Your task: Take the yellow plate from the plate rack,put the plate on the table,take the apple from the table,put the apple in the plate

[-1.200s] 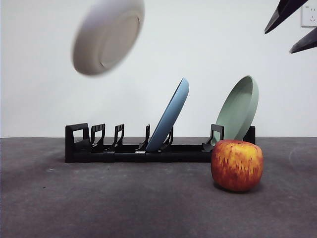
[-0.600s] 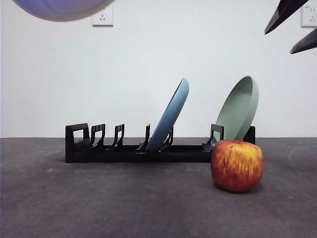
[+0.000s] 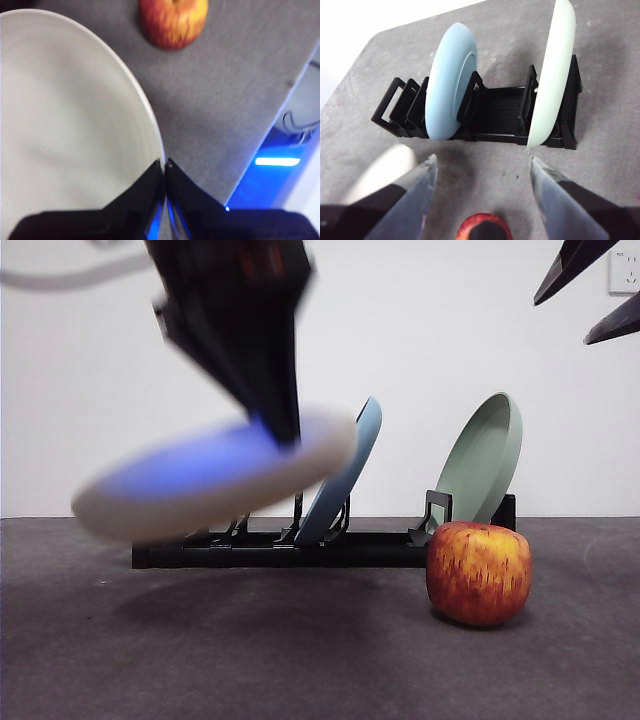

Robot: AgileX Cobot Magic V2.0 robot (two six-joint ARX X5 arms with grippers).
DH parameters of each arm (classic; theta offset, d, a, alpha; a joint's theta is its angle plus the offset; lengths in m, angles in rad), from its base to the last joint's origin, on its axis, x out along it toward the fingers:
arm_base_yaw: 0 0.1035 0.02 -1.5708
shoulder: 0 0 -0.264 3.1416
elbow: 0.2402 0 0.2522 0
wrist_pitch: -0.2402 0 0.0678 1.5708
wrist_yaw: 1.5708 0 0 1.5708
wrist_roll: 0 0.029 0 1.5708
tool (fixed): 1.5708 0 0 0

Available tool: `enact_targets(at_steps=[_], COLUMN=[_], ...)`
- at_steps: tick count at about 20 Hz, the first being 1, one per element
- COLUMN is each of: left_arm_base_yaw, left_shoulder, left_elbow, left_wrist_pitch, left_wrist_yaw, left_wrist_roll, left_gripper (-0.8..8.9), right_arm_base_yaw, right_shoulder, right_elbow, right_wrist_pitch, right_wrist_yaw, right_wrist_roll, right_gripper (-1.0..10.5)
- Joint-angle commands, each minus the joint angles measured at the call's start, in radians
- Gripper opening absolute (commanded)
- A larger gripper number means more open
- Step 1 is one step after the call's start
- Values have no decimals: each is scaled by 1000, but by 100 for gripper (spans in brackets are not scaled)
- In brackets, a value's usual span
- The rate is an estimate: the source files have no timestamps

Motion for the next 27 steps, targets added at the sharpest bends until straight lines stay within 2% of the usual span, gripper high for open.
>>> enact_targets(at_steps=[1, 5, 10, 11, 13, 14, 15, 16, 17, 21, 24, 27], left_arm_base_yaw=[-3, -19, -40, -40, -37, -36, -34, -33, -33, -32, -31, -31], left_shoulder=[105, 278, 323, 323, 323, 320, 309, 289, 261, 55, -159, -357], left_elbow=[-7, -7, -6, -6, -6, -5, -4, -4, -4, -3, -3, -3], left_wrist_pitch=[38, 87, 80, 73, 58, 57, 58, 66, 80, 126, 148, 168], left_wrist_yaw=[-5, -5, 0, 1, -6, -6, -5, -6, -6, -14, -116, -266], left_wrist_roll=[19, 47, 46, 45, 41, 24, 6, -8, -12, -49, -60, -60], left_gripper=[-9, -9, 5, 59, 308, 356, 353, 353, 354, 350, 350, 350], right_arm_base_yaw=[2, 2, 2, 3, 4, 7, 13, 23, 32, 111, 209, 303], right_shoulder=[2, 2, 2, 2, 2, 2, 2, 2, 2, 10, 58, 143], right_elbow=[3, 3, 3, 3, 3, 3, 3, 3, 3, 22, 80, 126], right_wrist_pitch=[13, 13, 12, 12, 11, 11, 11, 11, 11, -45, -183, -269], right_wrist_yaw=[2, 2, -3, -3, -7, -7, -8, -6, -6, 15, 129, 214], right_wrist_roll=[-8, -8, -9, -9, -9, -9, -9, -9, -11, -78, -159, -194], right_gripper=[315, 315, 316, 317, 326, 359, 463, 562, 586, 599, 599, 599])
